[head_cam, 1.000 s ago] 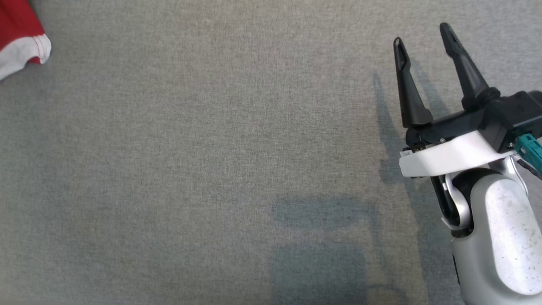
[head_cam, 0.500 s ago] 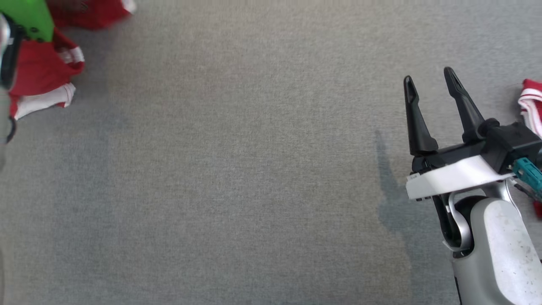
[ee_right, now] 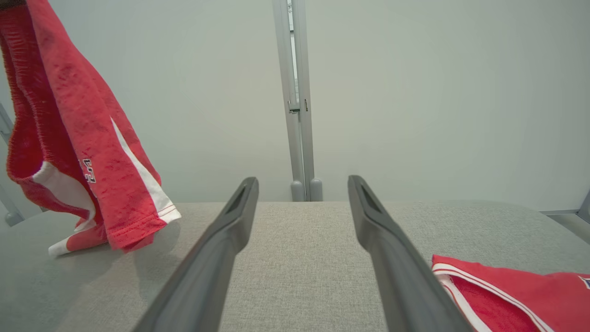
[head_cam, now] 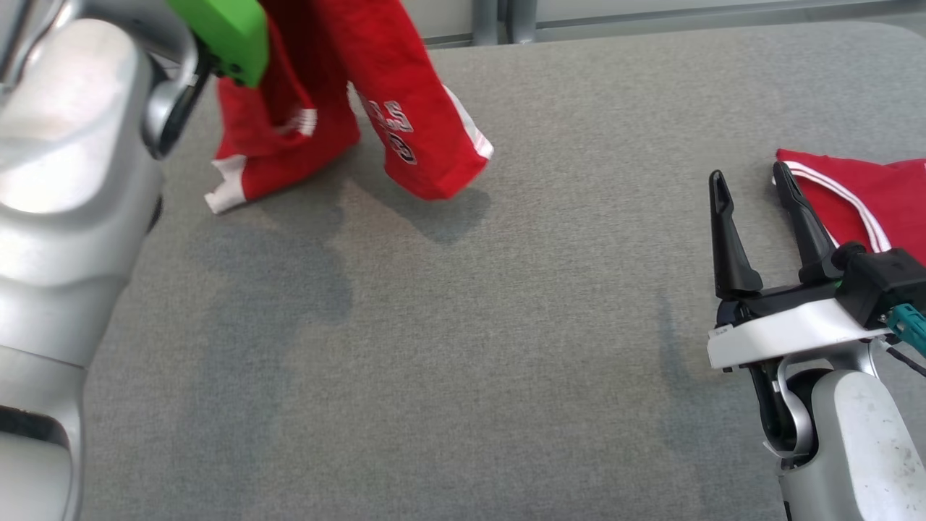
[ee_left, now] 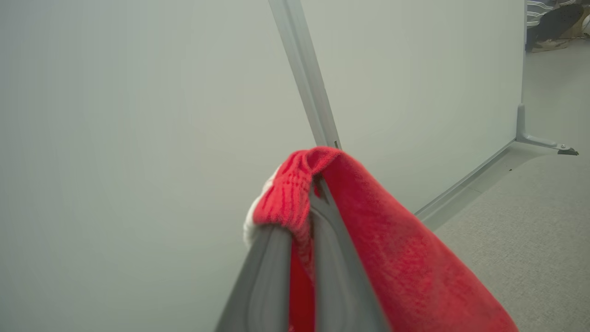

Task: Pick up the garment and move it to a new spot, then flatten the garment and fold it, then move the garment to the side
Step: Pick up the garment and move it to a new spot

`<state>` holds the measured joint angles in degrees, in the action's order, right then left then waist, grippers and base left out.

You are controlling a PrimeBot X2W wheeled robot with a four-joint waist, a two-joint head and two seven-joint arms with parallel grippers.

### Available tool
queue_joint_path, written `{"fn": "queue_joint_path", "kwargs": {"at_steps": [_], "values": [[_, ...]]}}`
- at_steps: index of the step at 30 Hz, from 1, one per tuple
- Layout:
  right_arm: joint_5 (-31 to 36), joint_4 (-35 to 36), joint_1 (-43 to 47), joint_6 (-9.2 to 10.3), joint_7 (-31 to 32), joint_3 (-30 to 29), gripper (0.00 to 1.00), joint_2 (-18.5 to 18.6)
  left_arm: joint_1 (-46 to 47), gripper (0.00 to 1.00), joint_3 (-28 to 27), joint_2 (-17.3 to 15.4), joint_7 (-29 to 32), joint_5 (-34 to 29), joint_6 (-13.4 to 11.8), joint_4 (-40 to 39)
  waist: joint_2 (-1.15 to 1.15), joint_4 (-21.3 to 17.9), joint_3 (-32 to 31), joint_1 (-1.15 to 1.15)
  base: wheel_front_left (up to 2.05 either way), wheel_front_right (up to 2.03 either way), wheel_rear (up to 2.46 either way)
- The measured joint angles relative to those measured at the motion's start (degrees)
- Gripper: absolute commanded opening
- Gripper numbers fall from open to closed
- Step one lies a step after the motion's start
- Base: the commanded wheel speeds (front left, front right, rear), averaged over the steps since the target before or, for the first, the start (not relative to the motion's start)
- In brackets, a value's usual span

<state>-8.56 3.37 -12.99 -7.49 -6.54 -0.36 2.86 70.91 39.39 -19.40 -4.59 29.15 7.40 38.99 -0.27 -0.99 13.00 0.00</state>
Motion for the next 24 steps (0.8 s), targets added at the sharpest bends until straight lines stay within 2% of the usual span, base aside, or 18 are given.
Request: {"fn": "queue_joint_path", "kwargs": {"at_steps": [11, 18, 24], "values": [[-1.2, -1.8, 2.2, 0.0, -1.4, -1.2, 1.0, 0.0, -0.2, 0.0, 4.7, 3.3, 4.4, 0.1, -0.4, -8.8, 0.0, -2.8, -5.0, 0.0, 0.0, 0.0, 0.0], [-1.8, -1.9, 3.5, 0.0, -1.6, -1.3, 1.0, 0.0, -0.4, 0.0, 3.4, 6.3, 5.3, 2.6, -3.8, -14.4, 0.0, -4.1, -6.4, 0.0, 0.0, 0.0, 0.0], [-2.4, -2.6, 4.2, 0.0, -2.0, -0.4, 1.0, 0.0, -13.6, 0.0, 2.6, 6.1, 1.1, 6.3, -6.9, -16.7, 0.0, -4.4, -5.3, 0.0, 0.0, 0.0, 0.0]]}}
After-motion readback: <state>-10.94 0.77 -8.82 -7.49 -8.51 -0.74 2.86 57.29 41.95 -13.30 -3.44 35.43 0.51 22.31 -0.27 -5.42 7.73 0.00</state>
